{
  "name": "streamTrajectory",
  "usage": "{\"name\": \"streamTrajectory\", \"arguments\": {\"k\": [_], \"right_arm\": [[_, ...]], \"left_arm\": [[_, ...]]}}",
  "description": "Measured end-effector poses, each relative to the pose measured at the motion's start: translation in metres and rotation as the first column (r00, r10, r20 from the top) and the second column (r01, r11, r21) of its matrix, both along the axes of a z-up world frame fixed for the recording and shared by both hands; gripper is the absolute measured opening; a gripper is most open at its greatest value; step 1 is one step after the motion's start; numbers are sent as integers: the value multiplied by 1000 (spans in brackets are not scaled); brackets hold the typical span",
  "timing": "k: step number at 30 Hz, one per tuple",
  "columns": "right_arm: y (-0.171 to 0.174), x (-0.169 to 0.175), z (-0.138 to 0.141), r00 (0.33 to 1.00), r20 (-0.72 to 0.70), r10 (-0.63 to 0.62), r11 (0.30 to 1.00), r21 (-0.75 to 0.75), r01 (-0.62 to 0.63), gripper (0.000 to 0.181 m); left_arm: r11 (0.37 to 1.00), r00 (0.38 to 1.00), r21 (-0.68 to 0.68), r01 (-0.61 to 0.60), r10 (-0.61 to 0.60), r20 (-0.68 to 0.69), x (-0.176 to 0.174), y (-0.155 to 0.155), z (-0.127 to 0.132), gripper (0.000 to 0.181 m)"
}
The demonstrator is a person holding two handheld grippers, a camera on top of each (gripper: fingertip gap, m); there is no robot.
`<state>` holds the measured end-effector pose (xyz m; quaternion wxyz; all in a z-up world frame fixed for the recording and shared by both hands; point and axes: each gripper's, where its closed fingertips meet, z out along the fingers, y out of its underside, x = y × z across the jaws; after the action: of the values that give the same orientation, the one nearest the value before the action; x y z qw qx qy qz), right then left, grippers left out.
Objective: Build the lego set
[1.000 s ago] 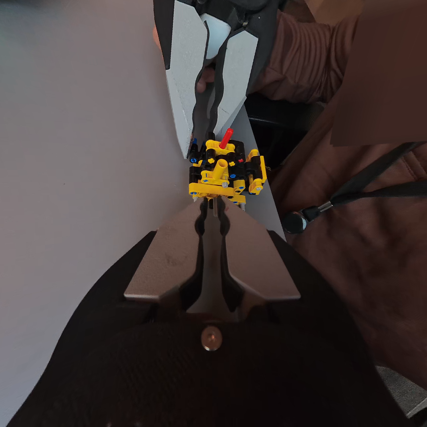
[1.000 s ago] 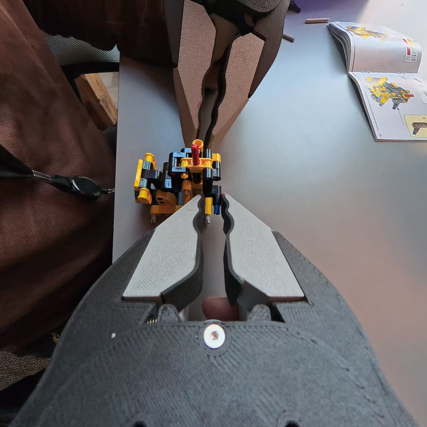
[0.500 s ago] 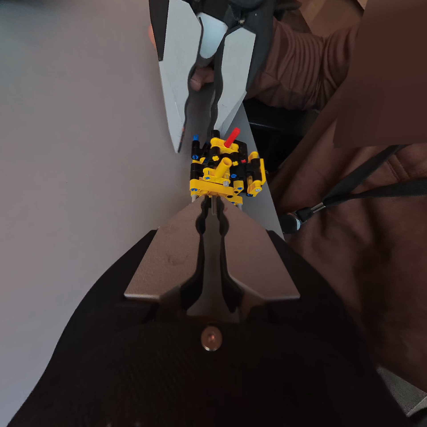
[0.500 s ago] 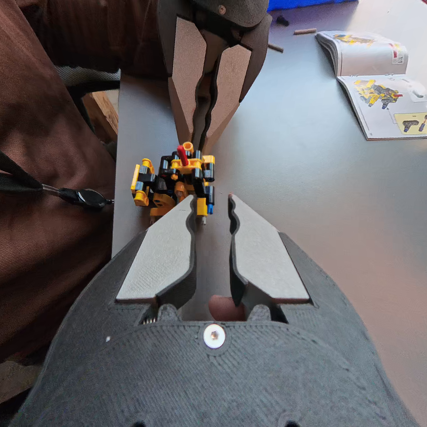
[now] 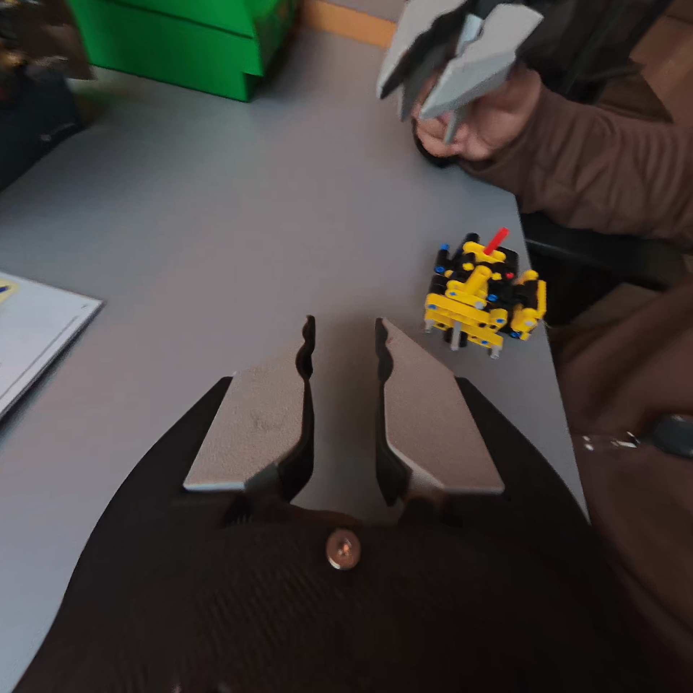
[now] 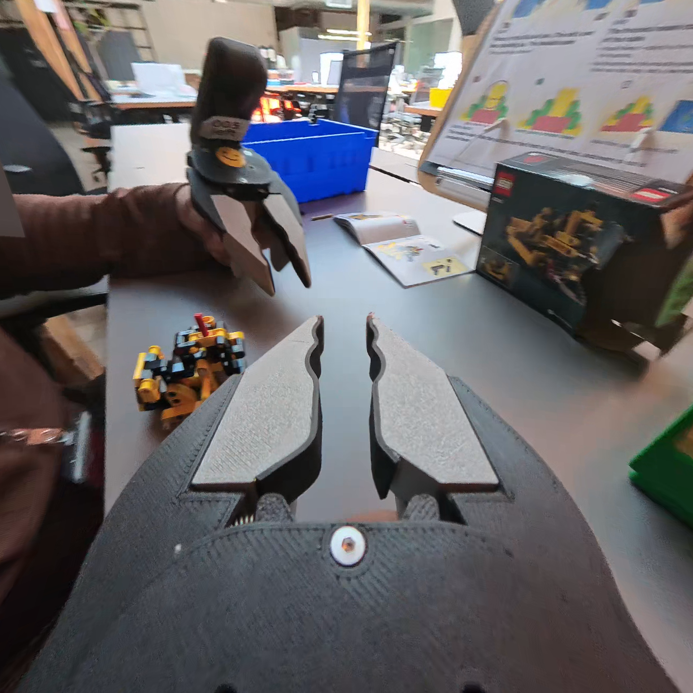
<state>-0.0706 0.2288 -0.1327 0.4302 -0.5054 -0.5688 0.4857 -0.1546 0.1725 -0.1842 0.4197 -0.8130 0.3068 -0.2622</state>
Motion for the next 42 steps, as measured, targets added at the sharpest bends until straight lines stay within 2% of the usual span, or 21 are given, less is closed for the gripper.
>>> {"name": "streamTrajectory", "arguments": {"k": [1, 4, 6, 8, 11, 12, 14, 21, 25, 31, 37, 42], "right_arm": [[8, -1, -1, 999, 6, -46, 999, -2, 46, 19], [24, 0, -1, 990, 6, -138, 990, -24, 138, 19], [27, 0, -1, 988, 10, -154, 987, -33, 154, 20], [26, -1, -3, 990, 20, -143, 989, -35, 143, 21], [25, -2, -4, 991, 27, -128, 990, -51, 130, 22], [25, -1, -4, 992, 26, -127, 990, -57, 129, 23], [26, -1, -3, 992, 20, -126, 990, -65, 127, 24], [27, 0, -1, 992, 12, -124, 989, -80, 124, 27], [24, 0, -1, 993, 10, -122, 991, -57, 122, 30], [16, 2, 2, 993, -19, -120, 993, 8, 120, 30], [-12, 15, 0, 998, -1, -57, 997, -43, 57, 49], [-63, 24, -26, 979, 190, 66, 998, -4, -67, 75]], "left_arm": [[998, 998, 15, -63, 63, 13, -11, 6, 3, 30], [971, 974, 78, -226, 223, 44, -47, 16, 14, 29], [931, 939, 125, -342, 345, 1, -79, 19, 13, 28], [904, 916, 154, -399, 401, 19, -99, 16, 18, 25], [864, 881, 178, -471, 452, 137, -120, 15, 34, 2], [855, 874, 189, -483, 456, 168, -124, 16, 38, 0], [853, 871, 191, -485, 454, 186, -126, 17, 41, 0], [840, 867, 214, -498, 483, 121, -126, 22, 36, 1], [859, 873, 163, -486, 470, 126, -124, 25, 31, 0], [849, 869, 186, -494, 472, 150, -126, 22, 36, 0], [859, 877, 177, -481, 466, 121, -123, 23, 31, 0], [851, 866, 164, -498, 481, 136, -126, 24, 32, 0]]}}
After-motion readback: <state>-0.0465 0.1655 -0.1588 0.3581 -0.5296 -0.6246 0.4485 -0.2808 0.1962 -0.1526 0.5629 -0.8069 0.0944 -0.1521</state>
